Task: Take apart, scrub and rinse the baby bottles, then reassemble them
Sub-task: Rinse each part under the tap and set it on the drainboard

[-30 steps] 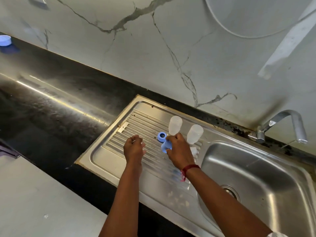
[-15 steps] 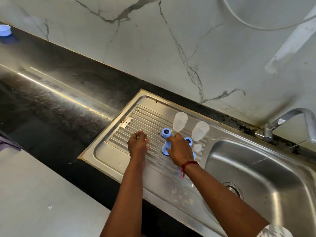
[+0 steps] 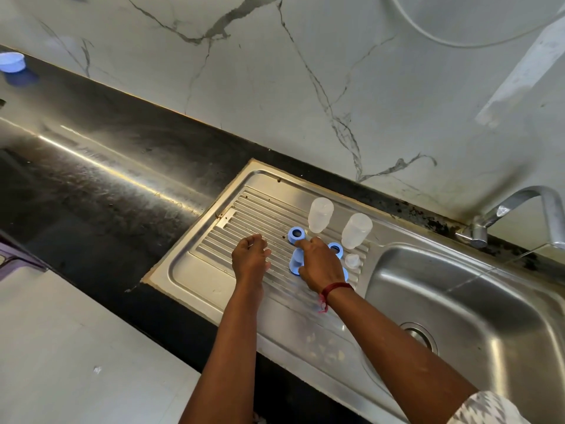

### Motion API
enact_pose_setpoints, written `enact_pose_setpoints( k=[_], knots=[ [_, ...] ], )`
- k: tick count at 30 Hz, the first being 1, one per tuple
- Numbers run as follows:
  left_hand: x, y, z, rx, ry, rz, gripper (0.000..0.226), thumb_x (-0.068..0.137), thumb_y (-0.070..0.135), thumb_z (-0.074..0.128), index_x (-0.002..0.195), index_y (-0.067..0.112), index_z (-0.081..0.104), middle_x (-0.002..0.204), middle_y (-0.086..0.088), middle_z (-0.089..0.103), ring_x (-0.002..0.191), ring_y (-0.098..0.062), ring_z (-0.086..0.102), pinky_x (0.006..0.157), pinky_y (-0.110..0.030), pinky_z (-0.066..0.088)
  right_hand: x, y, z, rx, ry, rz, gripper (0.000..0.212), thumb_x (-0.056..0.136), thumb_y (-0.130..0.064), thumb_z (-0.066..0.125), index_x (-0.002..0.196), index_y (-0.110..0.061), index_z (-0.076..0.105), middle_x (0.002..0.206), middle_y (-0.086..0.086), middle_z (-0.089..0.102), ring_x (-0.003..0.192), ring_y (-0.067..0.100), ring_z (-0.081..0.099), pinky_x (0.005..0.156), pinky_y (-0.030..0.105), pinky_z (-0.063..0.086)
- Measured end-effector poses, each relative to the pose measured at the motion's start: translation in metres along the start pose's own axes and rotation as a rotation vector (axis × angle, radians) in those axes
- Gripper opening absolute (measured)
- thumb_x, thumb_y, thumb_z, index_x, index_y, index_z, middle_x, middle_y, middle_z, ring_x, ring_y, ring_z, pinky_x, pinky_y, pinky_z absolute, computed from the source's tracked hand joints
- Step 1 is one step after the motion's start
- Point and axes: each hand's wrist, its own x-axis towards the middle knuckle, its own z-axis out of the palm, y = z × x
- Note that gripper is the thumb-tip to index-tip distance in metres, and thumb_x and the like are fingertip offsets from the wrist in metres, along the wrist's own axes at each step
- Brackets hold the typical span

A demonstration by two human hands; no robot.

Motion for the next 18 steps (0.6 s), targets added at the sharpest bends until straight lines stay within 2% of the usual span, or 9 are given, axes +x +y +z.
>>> enact_pose_setpoints(
  k=[4,8,12,15,18],
  knots=[
    [-0.004,0.002,0.003,0.004,0.0,0.02,0.02,0.101,0.024,0.056,0.116,0.014,0.064,0.11,-0.006,0.07,0.099,-0.022,0.067,0.086,-0.038,0.054,-0.001,0.002,-0.006,0.029,0.034,-0.006,0.049,0.092,-0.009,0.055,0.141,-0.016,0.05,0.124,0.013,0.057,0.109,0.031,0.06,0.086,0.034,0.048],
    [-0.016,0.01,0.01,-0.003,-0.074,0.078,0.017,0.099,0.02,0.058,0.113,0.015,0.065,0.11,-0.007,0.071,0.098,-0.021,0.067,0.081,-0.036,0.053,-0.006,0.004,-0.018,0.108,0.11,-0.013,0.051,0.087,-0.001,0.059,0.136,-0.015,0.056,0.125,0.014,0.061,0.113,0.032,0.06,0.093,0.036,0.047],
    [-0.03,0.017,0.026,0.052,-0.178,0.19,0.017,0.095,0.019,0.064,0.112,0.016,0.066,0.109,-0.008,0.071,0.101,-0.025,0.069,0.079,-0.033,0.056,-0.015,0.008,-0.033,0.205,0.231,-0.008,0.043,0.088,-0.009,0.068,0.13,-0.015,0.062,0.123,0.011,0.066,0.112,0.027,0.063,0.099,0.036,0.048],
    [-0.044,0.015,0.039,0.08,-0.25,0.243,0.009,0.093,0.019,0.067,0.101,0.022,0.066,0.1,-0.005,0.073,0.094,-0.021,0.07,0.069,-0.026,0.056,-0.024,0.018,-0.041,0.252,0.296,0.005,0.038,0.088,-0.014,0.067,0.126,-0.013,0.065,0.119,0.009,0.069,0.107,0.024,0.064,0.094,0.033,0.049],
    [-0.061,0.007,0.053,0.084,-0.327,0.238,0.01,0.093,0.014,0.065,0.098,0.022,0.067,0.096,-0.006,0.074,0.091,-0.023,0.071,0.075,-0.035,0.057,-0.035,0.037,-0.047,0.29,0.375,0.017,0.033,0.087,-0.018,0.068,0.12,-0.014,0.069,0.111,0.006,0.072,0.099,0.019,0.066,0.086,0.027,0.047]
  ],
)
